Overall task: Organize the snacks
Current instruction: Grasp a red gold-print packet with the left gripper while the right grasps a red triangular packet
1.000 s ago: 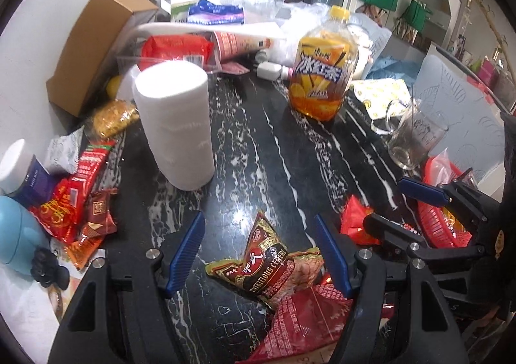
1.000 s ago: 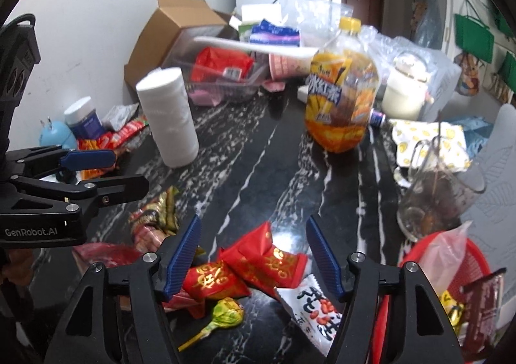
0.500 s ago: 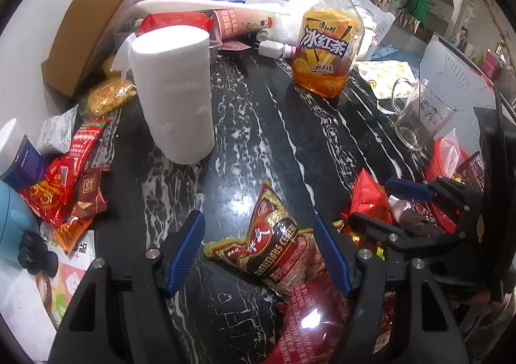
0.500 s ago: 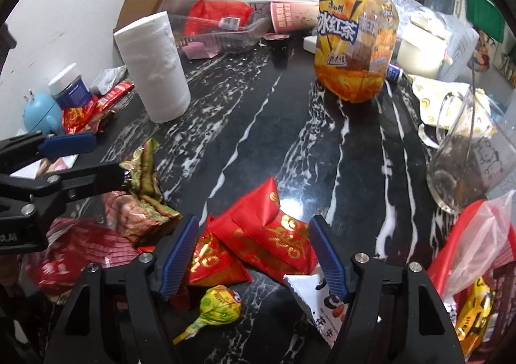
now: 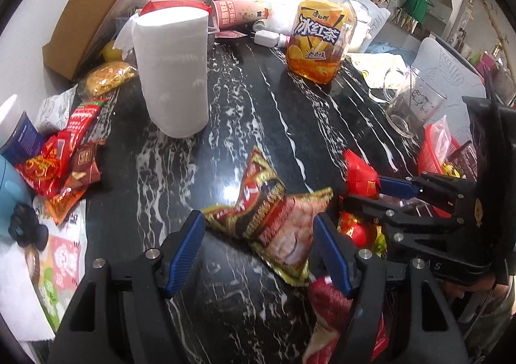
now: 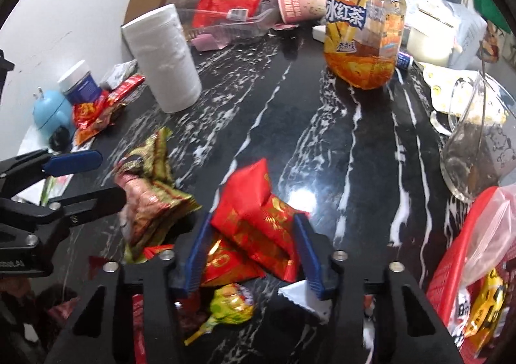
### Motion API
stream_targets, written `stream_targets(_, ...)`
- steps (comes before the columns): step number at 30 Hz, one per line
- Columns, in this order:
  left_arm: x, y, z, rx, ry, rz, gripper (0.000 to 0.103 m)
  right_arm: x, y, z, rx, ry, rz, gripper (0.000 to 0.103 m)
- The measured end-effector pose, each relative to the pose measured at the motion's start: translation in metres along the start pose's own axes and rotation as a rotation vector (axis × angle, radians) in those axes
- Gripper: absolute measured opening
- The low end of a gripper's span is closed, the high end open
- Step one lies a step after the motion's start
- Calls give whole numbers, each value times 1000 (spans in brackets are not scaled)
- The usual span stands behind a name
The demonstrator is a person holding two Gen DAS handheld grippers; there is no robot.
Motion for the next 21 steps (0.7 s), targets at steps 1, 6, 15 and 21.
stream_targets(1, 3, 3, 1, 1, 6, 0, 68, 2, 2, -2, 2, -6, 1, 37)
stream_targets(6, 17, 13, 6, -7, 13, 17, 68, 14, 10, -10, 21, 5, 21, 28)
stream_targets(15, 42, 14, 27, -40, 48, 69, 69, 63, 8, -13, -13, 15, 150, 24)
stream_targets(21, 45, 13, 57, -85, 111, 81, 69, 92, 17, -7, -41, 35, 190, 24)
Point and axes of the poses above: each gripper's, at about its wrist camera, not at the fingertips, and x roughly against the way its jaws point, z to its right, y to its underside, the point moved 10 cm from there along -x, roughly the way its jaws point, and after that the axes turned 9 degrees about z, right-handed, at the moved point
